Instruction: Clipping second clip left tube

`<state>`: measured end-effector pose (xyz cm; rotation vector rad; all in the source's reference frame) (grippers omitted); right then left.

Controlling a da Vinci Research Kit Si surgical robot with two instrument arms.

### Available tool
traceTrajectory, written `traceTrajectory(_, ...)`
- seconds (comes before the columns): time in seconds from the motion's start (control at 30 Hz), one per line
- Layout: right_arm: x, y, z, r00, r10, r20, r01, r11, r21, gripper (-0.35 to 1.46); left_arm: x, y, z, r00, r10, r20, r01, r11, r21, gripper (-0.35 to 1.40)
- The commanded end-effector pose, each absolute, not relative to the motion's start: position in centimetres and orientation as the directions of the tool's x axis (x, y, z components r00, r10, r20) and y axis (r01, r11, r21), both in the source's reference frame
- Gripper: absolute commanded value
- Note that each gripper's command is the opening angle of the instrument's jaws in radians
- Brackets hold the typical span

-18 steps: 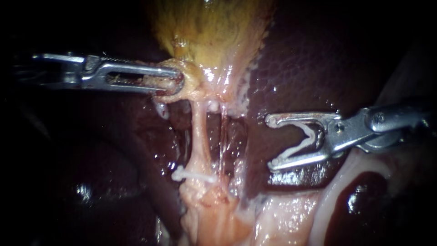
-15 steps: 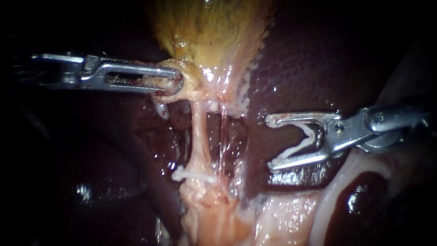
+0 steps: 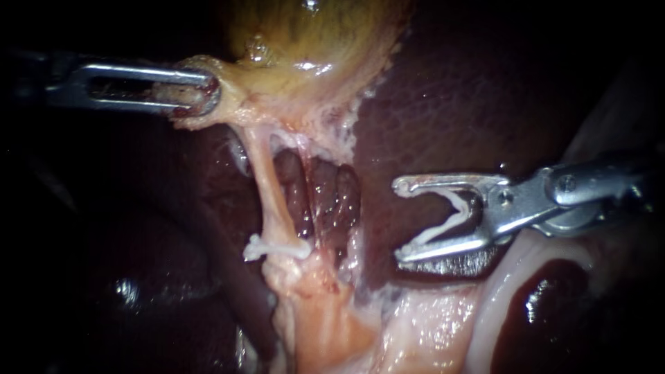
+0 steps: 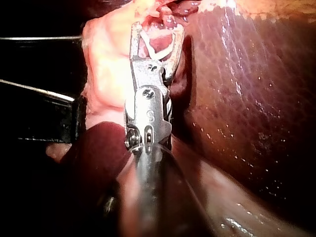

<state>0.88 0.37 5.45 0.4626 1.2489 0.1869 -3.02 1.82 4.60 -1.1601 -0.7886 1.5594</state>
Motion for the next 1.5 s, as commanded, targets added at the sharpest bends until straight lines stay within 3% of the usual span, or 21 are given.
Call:
traceTrajectory(0.03, 0.94, 0.35, 5.42, 0.317, 0.382, -0.868, 0.117, 0.892, 0.436, 0.50, -3.03, 1.81, 4.61, -0.041, 0.955, -0.295, -0.335, -0.292, -0.896, -0.35)
traceTrajectory(0.33, 1.56, 0.16, 5.37, 0.322, 0.415, -0.851, 0.127, 0.872, 0.474, 0.50, -3.03, 1.79, 4.59, -0.042, 0.955, -0.295, -0.334, -0.291, -0.896, -0.35)
traceTrajectory(0.93, 1.98, 0.19, 6.12, 0.339, 0.483, -0.808, 0.098, 0.836, 0.541, 0.50, -3.07, 1.75, 4.58, -0.045, 0.955, -0.295, -0.330, -0.293, -0.897, -0.35)
traceTrajectory(1.5, 2.46, 0.01, 5.94, 0.291, 0.528, -0.798, 0.200, 0.782, 0.590, 0.50, -3.09, 1.74, 4.58, -0.046, 0.954, -0.295, -0.329, -0.293, -0.898, -0.35)
